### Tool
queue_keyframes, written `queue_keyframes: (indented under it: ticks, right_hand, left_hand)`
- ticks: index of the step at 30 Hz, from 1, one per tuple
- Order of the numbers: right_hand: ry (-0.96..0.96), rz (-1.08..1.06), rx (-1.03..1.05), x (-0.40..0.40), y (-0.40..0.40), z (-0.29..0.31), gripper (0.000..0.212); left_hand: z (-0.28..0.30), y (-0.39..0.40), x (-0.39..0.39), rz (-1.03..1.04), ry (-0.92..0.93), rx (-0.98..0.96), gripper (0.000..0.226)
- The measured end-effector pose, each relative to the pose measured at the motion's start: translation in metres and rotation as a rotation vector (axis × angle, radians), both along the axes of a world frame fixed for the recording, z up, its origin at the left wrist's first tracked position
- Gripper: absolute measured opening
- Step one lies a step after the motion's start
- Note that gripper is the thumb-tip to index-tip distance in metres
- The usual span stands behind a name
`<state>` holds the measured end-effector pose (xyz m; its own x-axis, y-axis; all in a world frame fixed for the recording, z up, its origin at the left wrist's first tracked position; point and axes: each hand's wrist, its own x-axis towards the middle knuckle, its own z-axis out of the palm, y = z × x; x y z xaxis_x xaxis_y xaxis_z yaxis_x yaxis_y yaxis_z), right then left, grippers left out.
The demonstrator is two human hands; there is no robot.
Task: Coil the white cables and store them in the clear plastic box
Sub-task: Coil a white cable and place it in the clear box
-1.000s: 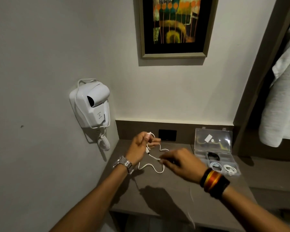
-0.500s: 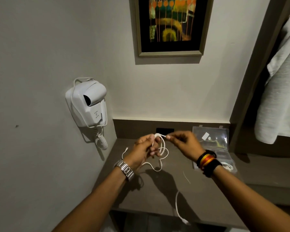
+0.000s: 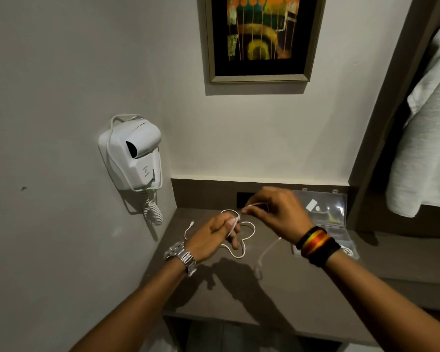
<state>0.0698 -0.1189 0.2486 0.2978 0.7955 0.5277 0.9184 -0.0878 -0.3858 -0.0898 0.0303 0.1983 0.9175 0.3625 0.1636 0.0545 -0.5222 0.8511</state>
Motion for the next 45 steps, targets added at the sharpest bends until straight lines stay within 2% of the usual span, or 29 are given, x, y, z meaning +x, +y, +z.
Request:
queue_keyframes:
  ticks: [2,4,5,7,11,13,15,18,20,22,23,25,28,30,35,37,39,41,43,45]
  right_hand:
    - [0.097,-0.032,0.056,0.010,0.006,-0.002,0.020]
    - [0.301,-0.048,0.100,0.014,0.011,-0.014,0.018]
    - [0.395,-0.047,0.083,0.013,0.012,-0.024,0.018]
    - [0.482,-0.033,0.000,0.004,0.012,-0.049,0.020]
    - [0.488,0.057,-0.179,-0.029,0.004,-0.086,0.026]
    - [0.430,0.124,-0.239,-0.046,-0.001,-0.085,0.026]
    - [0.343,0.171,-0.257,-0.055,-0.005,-0.072,0.025]
    - [0.143,0.226,-0.279,-0.058,-0.010,-0.041,0.030]
    - [0.015,0.216,-0.222,-0.054,-0.011,-0.020,0.032]
    - [-0.037,0.171,-0.079,-0.039,-0.008,-0.003,0.032]
    - [-0.020,0.142,-0.013,-0.028,-0.004,0.004,0.033]
    - [0.065,0.056,0.067,-0.005,0.005,0.010,0.031]
    - [0.417,-0.035,0.152,0.015,0.013,-0.008,0.017]
    - [0.557,-0.057,0.105,0.013,0.011,-0.033,0.018]
    - [0.608,0.108,-0.187,-0.033,-0.001,-0.084,0.019]
    - [0.565,0.151,-0.211,-0.052,-0.005,-0.084,0.024]
    - [0.442,0.172,-0.156,-0.063,-0.008,-0.070,0.031]
    - [0.374,0.236,-0.073,-0.065,-0.011,-0.051,0.024]
    - [0.390,0.296,-0.032,-0.060,-0.011,-0.035,0.016]
    - [0.473,0.332,-0.034,-0.051,-0.012,-0.022,0.020]
  left_hand:
    - [0.003,-0.007,0.002,-0.046,-0.079,-0.329,0.035]
    - [0.008,-0.007,0.005,-0.058,-0.182,-0.658,0.036]
    - [0.010,-0.005,0.007,-0.048,-0.229,-0.760,0.036]
    - [0.014,0.003,0.009,0.013,-0.337,-0.888,0.031]
    - [0.019,0.027,0.010,0.191,-0.590,-1.104,0.032]
    - [0.017,0.036,0.011,0.265,-0.636,-1.064,0.033]
    - [0.009,0.038,0.011,0.369,-0.584,-0.879,0.031]
    - [-0.008,0.038,0.003,0.493,-0.299,-0.257,0.031]
    - [-0.017,0.035,-0.003,0.438,-0.138,0.030,0.029]
    - [-0.025,0.025,-0.006,0.278,-0.042,0.063,0.030]
    - [-0.028,0.018,-0.006,0.176,-0.024,-0.027,0.032]
    - [-0.027,0.001,-0.007,0.006,-0.065,-0.348,0.035]
    - [-0.015,-0.010,-0.008,-0.064,-0.219,-0.789,0.036]
    - [-0.002,-0.008,-0.007,-0.049,-0.330,-0.953,0.033]
    - [0.021,0.008,0.000,0.255,-0.660,-1.194,0.032]
    - [0.019,0.010,0.001,0.336,-0.645,-1.077,0.034]
    - [0.010,0.008,0.000,0.362,-0.524,-0.850,0.032]
    - [-0.003,0.004,-0.003,0.366,-0.372,-0.634,0.030]
    - [-0.012,0.004,-0.006,0.379,-0.250,-0.326,0.031]
    - [-0.015,0.004,-0.007,0.346,-0.160,-0.051,0.034]
